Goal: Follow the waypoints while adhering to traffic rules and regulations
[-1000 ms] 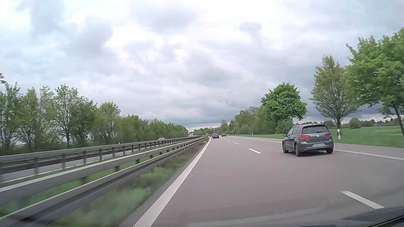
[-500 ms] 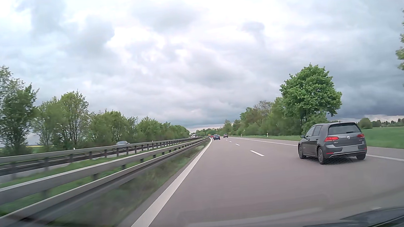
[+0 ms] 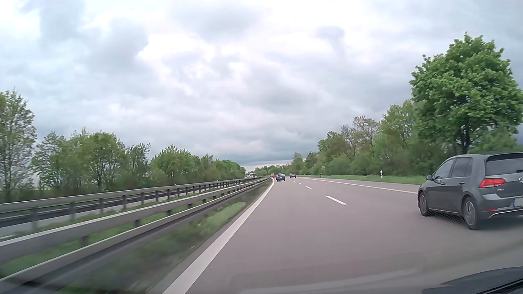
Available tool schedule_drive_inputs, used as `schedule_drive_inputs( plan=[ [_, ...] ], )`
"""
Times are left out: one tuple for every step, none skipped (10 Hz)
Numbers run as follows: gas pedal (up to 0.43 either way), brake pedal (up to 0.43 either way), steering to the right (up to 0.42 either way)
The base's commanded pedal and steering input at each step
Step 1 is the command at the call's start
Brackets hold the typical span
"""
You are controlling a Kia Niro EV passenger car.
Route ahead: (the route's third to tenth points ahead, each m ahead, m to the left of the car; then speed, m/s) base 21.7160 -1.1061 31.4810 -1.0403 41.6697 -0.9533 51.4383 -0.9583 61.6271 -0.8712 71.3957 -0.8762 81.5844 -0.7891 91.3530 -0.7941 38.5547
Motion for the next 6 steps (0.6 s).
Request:
schedule_drive_inputs(
  plan=[
    [0.287,0.012,-0.001],
    [0.287,0.012,-0.001],
    [0.287,0.012,-0.002],
    [0.268,0.012,-0.001],
    [0.228,0.012,-0.002],
    [0.177,0.012,-0.002]
  ],
)
